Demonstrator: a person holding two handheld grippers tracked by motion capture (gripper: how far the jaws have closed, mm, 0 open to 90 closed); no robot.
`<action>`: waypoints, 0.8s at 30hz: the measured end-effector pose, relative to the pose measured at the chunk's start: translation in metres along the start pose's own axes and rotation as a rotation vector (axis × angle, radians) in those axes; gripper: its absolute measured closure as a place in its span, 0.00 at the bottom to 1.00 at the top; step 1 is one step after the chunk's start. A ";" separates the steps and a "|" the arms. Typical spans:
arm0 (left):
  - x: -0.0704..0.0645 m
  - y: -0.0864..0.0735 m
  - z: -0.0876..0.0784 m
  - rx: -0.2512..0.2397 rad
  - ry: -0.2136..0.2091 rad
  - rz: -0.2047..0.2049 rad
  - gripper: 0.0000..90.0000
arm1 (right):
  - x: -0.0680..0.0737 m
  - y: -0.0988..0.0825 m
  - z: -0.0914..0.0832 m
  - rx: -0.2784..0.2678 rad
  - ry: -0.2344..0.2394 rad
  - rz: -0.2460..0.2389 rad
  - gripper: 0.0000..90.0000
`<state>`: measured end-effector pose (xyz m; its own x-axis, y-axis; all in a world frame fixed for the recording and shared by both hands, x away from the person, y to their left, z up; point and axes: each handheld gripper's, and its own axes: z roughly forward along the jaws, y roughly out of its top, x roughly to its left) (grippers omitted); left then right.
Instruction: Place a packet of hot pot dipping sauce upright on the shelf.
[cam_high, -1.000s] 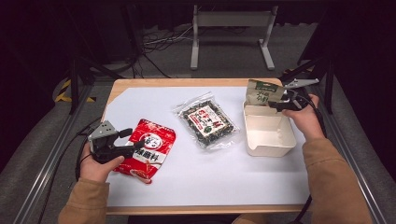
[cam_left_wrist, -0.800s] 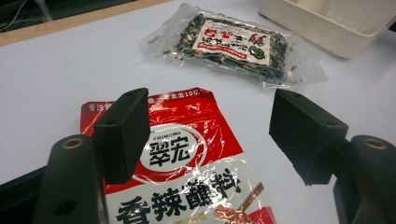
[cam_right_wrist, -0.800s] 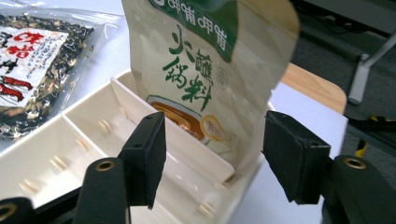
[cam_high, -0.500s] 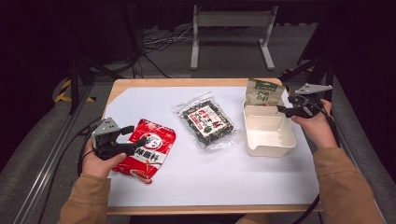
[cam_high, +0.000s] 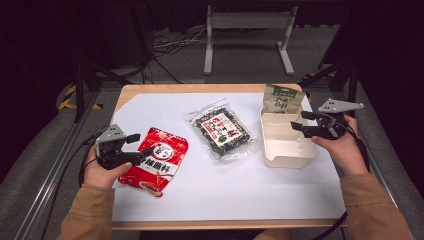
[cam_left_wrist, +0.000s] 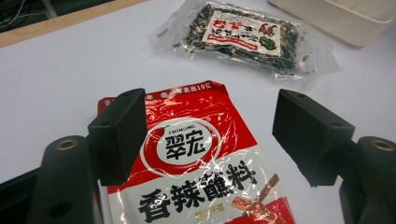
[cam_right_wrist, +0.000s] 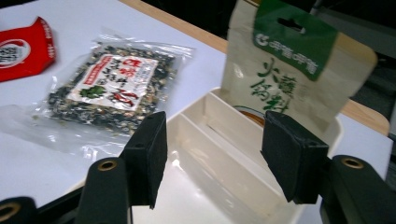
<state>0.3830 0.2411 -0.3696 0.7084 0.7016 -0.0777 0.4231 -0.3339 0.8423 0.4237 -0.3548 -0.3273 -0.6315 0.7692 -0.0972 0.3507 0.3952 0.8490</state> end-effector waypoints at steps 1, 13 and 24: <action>0.000 0.000 0.000 -0.003 -0.002 -0.002 0.29 | 0.004 0.000 -0.001 0.001 0.005 -0.003 0.45; 0.003 0.003 -0.006 0.022 -0.013 -0.007 0.18 | 0.051 -0.003 -0.012 -0.014 0.110 -0.020 0.45; 0.011 0.010 -0.008 0.040 -0.002 0.006 0.18 | 0.081 -0.007 -0.004 -0.053 0.192 -0.025 0.48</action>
<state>0.3903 0.2504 -0.3583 0.7119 0.6984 -0.0737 0.4411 -0.3629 0.8208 0.3672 -0.2975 -0.3394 -0.7613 0.6480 -0.0219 0.3001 0.3821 0.8741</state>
